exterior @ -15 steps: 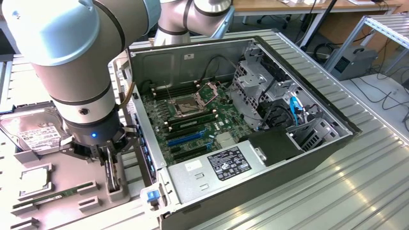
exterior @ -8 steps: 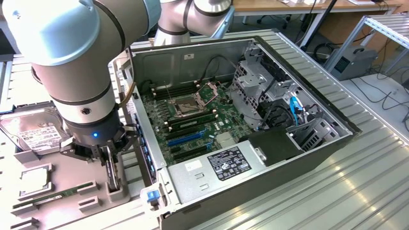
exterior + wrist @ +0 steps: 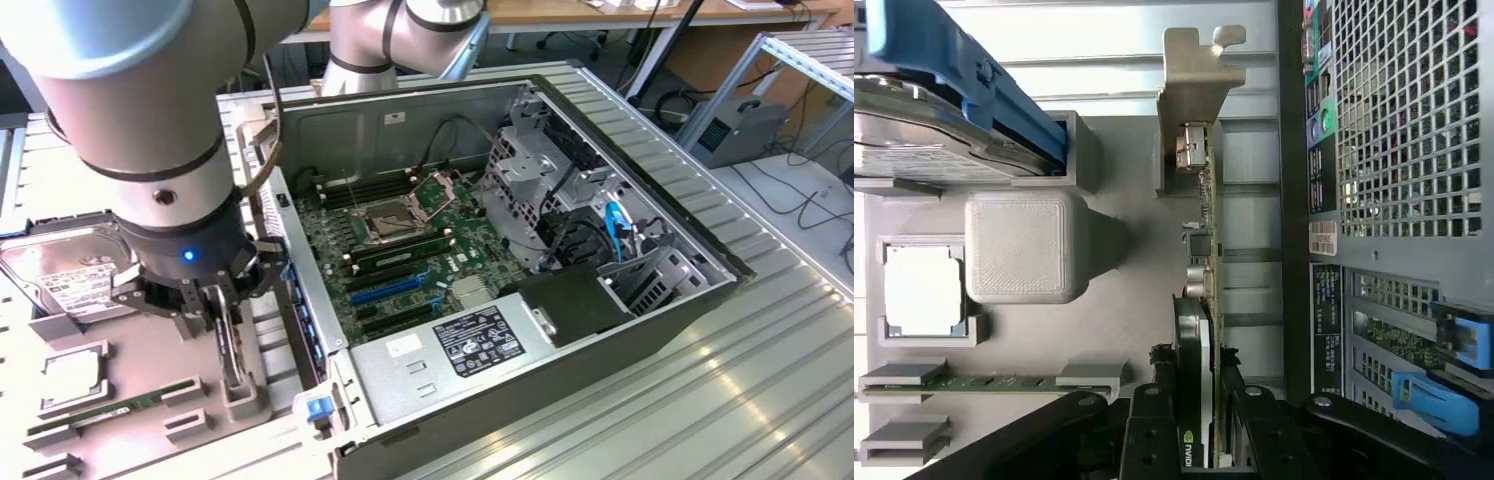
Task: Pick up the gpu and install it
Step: 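Pick up the gpu and move the gpu toward the slot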
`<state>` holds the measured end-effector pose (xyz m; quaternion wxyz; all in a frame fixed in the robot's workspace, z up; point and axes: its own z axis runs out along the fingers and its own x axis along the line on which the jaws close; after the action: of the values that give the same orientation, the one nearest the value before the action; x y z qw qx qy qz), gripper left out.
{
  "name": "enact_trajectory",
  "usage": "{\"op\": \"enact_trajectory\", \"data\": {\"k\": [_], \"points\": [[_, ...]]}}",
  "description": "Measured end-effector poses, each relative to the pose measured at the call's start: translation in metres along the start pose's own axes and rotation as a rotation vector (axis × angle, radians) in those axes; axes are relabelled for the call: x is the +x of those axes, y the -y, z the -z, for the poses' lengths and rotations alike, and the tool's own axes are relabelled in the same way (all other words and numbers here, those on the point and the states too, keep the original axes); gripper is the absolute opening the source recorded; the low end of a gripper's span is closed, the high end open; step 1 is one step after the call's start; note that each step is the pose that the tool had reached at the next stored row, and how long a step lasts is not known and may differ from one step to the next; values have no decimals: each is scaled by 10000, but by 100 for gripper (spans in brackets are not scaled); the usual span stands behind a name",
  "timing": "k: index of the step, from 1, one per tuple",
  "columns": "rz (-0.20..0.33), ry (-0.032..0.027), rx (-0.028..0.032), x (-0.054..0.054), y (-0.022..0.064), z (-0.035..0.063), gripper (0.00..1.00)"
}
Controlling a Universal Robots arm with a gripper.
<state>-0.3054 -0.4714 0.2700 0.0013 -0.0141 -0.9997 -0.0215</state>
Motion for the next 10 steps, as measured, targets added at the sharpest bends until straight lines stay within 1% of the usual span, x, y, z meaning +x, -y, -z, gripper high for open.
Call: {"op": "enact_trajectory", "data": {"k": [3,4,10], "points": [[0,-1,-7,0,-7,170,27],[-1,-1,-9,1,-12,269,27],[0,0,-13,2,-26,596,27]]}}
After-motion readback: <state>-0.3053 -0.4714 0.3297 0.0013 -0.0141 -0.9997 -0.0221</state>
